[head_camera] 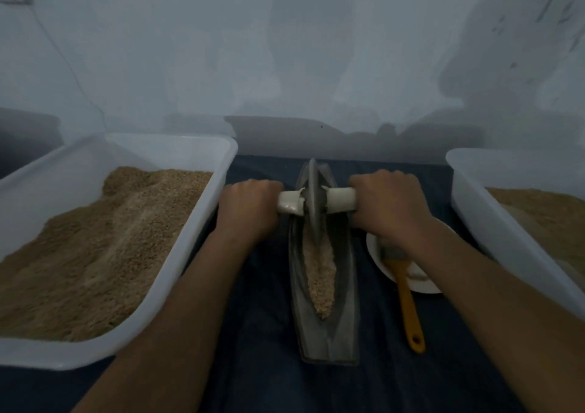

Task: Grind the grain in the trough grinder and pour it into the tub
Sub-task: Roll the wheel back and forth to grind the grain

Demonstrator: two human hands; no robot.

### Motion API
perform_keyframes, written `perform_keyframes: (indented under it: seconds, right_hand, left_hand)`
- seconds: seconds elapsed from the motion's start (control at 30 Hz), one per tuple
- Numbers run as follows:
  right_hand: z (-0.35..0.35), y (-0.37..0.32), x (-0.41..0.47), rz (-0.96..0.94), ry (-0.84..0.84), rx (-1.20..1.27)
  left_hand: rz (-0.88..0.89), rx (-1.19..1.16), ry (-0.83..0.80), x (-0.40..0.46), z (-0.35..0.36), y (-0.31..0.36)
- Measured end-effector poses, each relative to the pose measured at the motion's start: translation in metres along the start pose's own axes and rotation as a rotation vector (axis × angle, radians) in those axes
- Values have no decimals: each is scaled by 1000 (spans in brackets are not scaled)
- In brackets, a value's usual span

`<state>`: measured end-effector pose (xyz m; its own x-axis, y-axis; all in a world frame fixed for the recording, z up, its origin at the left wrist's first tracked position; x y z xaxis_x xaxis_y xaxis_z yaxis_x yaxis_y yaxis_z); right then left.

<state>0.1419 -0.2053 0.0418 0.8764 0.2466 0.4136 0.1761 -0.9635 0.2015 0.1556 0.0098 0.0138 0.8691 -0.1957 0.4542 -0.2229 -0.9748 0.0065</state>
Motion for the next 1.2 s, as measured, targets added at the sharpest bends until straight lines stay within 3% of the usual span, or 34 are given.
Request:
perform_keyframes:
  seconds: [0.13, 0.27, 0.37, 0.47, 0.6, 0.73, 0.87, 0.97, 1.07, 1.2]
  right_hand:
    - [-4, -3, -14, 16, 28, 17]
    - [-12, -3, -76, -45, 116, 66]
    - [-11, 0, -86, -83, 49, 28]
    - [0, 3, -55, -29, -51, 14]
    - [9, 9, 12, 1, -40, -8]
    - [5, 5, 9, 33, -29, 0]
    - [-12, -5, -61, -95, 117, 21]
    - [-29, -9, -80, -169, 226, 39]
    - [-18, -11, -52, -140, 117, -24]
    - [7, 2, -1, -35, -38, -14]
  left_hand:
    - [-6, -5, 34, -14, -14, 10]
    - [144, 9, 151, -76, -47, 20]
    - [176, 38, 126, -85, -48, 18]
    - [91, 101, 51, -44, -30, 20]
    - [-54, 95, -27, 17, -5, 9]
    - [-112, 65, 77, -1, -11, 17]
    - [13, -23, 114, -81, -40, 23]
    - [67, -208, 0, -109, -58, 15]
    - [-80, -333, -76, -89, -56, 12]
    - [-191, -159, -76, -22, -25, 15]
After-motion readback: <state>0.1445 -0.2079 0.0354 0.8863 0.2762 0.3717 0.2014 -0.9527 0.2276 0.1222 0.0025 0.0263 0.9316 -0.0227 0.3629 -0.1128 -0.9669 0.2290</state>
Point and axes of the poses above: each hand's wrist, its own x-axis towards the middle knuckle, its own z-axis out of the palm, y = z × x, the point moved 4 cm from there along x, towards the middle knuckle, and after that the axes turned 7 degrees about y, right-handed, at the moved point
